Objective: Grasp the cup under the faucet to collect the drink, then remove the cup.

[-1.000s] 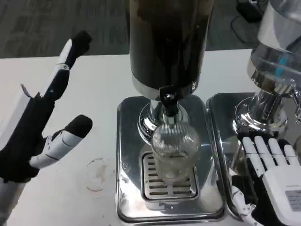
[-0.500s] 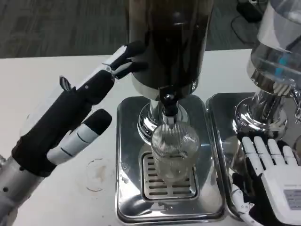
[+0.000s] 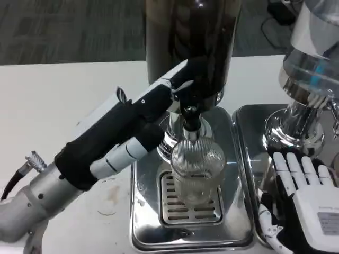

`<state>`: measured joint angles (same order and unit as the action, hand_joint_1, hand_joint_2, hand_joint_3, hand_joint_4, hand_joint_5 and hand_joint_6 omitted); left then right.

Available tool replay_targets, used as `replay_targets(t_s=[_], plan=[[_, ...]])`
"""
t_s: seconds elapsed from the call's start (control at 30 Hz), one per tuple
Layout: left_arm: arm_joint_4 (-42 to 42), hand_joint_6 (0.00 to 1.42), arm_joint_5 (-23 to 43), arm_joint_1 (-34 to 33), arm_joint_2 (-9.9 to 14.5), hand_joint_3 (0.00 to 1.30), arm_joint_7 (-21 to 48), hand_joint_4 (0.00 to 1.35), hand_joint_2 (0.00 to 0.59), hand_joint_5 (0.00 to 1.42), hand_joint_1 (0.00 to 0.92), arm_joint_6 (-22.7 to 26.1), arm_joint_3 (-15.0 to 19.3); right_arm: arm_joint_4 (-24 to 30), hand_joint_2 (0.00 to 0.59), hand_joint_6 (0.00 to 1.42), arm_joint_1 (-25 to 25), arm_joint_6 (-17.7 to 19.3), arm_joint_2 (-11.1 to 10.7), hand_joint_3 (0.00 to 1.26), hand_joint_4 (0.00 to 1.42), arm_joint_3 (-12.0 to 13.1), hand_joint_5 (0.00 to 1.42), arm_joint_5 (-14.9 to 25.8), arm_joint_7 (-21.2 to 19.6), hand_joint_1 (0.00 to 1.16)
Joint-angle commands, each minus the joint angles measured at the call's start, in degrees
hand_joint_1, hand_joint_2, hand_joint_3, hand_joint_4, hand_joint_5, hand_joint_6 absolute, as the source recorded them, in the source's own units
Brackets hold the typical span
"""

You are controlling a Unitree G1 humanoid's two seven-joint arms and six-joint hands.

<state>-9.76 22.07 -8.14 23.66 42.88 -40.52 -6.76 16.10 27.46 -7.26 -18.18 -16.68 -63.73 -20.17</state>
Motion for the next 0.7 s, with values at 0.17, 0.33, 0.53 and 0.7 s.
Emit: replay_targets(t_s=[0.17, 0.33, 0.53, 0.7], plan=[[-2.3, 0.03, 0.4, -2.0, -2.3, 0.0, 4.8, 0.0, 0.19, 0.11, 0.0, 2.3, 0.9, -0.6, 0.54, 0.0, 0.3, -1.1, 1.1, 0.0, 0.0, -0.9, 0.0, -0.5, -1.2, 0.1], [-1.0, 0.04, 0.6, -1.7, -2.4, 0.01, 6.7, 0.0, 0.189, 0.13, 0.0, 2.8, 1.3, -1.0, 0.539, 0.0, -0.2, -1.1, 1.3, 0.0, 0.0, -1.2, 0.0, -0.5, -1.2, 0.1], [0.4, 0.05, -0.7, -1.5, -1.4, 0.02, 8.0, 0.0, 0.191, 0.13, 0.0, 2.3, 1.4, -1.2, 0.539, 0.0, -0.7, -1.2, 1.3, 0.0, 0.0, -1.3, 0.0, -0.3, -0.9, 0.11], [1.3, 0.05, -2.9, -1.8, -0.1, 0.03, 8.3, 0.0, 0.206, 0.13, 0.0, 1.3, 1.4, -1.3, 0.539, 0.0, -0.9, -1.3, 1.3, 0.0, 0.0, -1.3, 0.0, -0.3, -0.8, 0.11]])
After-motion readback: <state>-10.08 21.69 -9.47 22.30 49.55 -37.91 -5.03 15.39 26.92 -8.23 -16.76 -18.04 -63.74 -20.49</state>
